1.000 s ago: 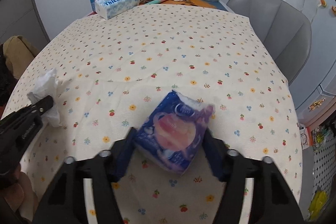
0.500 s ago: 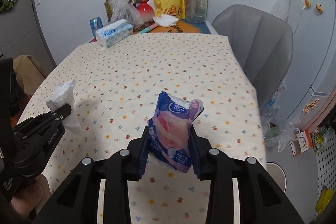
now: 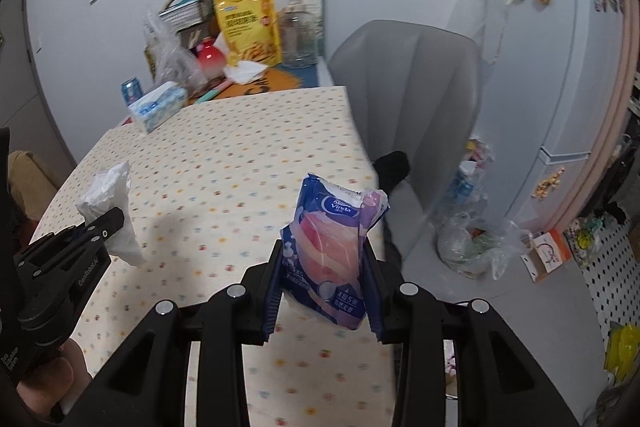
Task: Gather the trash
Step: 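Carry the plastic bag and wipes packet in both tools over the white bin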
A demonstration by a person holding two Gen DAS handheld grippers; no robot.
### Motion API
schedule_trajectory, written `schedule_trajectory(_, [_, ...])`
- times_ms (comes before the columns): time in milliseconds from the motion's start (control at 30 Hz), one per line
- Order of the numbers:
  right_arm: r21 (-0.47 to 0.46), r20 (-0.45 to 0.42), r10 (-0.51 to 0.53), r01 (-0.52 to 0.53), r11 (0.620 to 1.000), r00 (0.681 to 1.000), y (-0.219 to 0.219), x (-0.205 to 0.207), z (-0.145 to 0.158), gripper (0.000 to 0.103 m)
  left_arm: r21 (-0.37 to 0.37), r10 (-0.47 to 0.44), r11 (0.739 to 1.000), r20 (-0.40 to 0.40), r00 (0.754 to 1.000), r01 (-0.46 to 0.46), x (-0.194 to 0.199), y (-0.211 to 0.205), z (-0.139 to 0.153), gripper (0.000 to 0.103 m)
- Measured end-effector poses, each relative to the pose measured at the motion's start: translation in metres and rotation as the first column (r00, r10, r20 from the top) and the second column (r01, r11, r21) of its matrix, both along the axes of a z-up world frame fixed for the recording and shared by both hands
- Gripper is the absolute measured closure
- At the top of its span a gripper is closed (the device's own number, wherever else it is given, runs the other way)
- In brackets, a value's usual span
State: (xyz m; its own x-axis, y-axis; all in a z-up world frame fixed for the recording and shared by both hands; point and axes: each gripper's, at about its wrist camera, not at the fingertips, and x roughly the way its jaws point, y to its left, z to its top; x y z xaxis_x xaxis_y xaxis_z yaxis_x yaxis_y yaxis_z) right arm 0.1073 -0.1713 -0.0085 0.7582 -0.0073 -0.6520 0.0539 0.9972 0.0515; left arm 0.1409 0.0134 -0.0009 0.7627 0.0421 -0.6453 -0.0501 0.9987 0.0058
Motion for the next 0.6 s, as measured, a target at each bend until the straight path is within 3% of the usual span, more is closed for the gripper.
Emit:
schedule_trajectory(267, [-0.007,0.015,-0.114,0.115,0.993,0.993,-0.075,-0.024,0.009,0.066,0.011,-0.117,0.993,0.005,0.993,0.117,0.003,-0.079,0.003,0.095])
schedule_trajectory(600, [0.006,0.009,-0.245,0.245,0.97,0.969,-0.161,-0.047,0.005,0.066,0.045,-0.258,0.965,-0.011,0.966,0.258,0.001,-0.174,-0.004,0.095])
